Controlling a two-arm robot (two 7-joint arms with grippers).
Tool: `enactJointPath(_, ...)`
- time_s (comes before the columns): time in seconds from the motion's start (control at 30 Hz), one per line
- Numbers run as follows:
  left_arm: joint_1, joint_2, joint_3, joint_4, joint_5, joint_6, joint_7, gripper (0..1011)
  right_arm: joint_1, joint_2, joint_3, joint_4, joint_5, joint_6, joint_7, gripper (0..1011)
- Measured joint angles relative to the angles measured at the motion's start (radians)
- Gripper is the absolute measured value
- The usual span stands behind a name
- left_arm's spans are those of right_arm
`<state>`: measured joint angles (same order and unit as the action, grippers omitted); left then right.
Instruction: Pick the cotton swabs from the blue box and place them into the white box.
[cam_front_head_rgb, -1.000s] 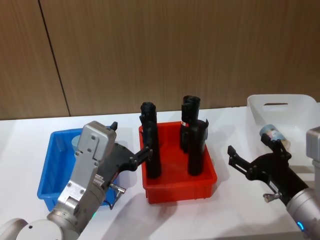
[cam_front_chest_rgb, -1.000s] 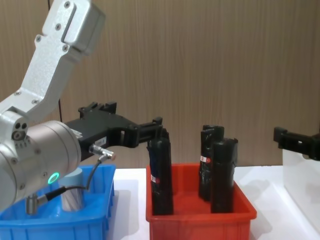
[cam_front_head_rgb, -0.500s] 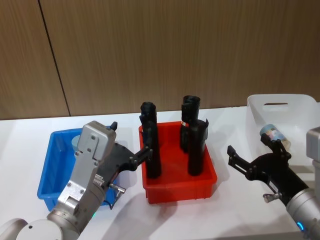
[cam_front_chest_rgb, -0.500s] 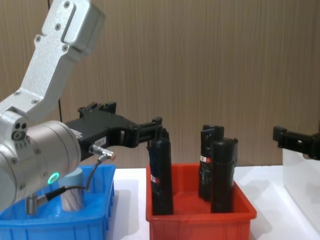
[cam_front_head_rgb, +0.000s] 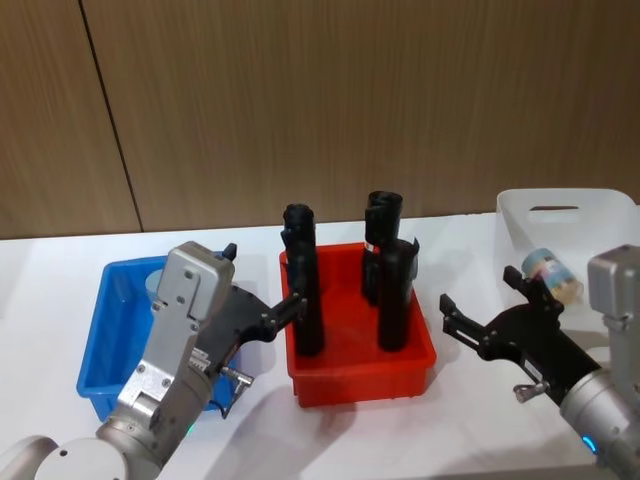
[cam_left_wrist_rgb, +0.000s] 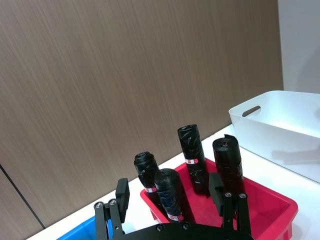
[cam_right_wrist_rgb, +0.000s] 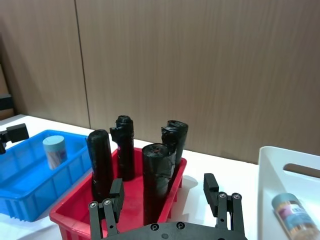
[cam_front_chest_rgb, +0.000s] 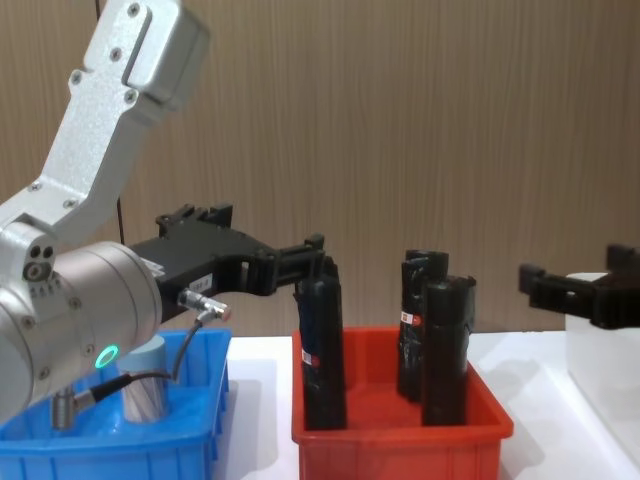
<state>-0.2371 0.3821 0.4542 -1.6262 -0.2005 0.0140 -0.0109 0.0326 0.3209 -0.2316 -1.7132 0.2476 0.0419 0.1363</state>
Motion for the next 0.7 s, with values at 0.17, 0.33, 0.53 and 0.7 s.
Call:
enactJointPath(0.17, 0.000, 0.000, 0.000, 0.000, 0.000, 0.000, 0.000, 1004, 0.032, -0.011, -0.004, 0.039, -0.016, 0.002, 0.044, 1001)
enactJointPath(0.33, 0.000, 0.000, 0.000, 0.000, 0.000, 0.000, 0.000, 1004, 0.090, -0.031, -0.010, 0.111, -0.035, 0.007, 0.117, 1001)
enactJointPath(0.53, 0.000, 0.000, 0.000, 0.000, 0.000, 0.000, 0.000, 1004, 0.145, -0.051, -0.014, 0.184, -0.051, 0.012, 0.169, 1002)
enactJointPath(0.7, 0.000, 0.000, 0.000, 0.000, 0.000, 0.000, 0.000, 1004, 0.202, -0.072, -0.018, 0.262, -0.064, 0.017, 0.213, 1002)
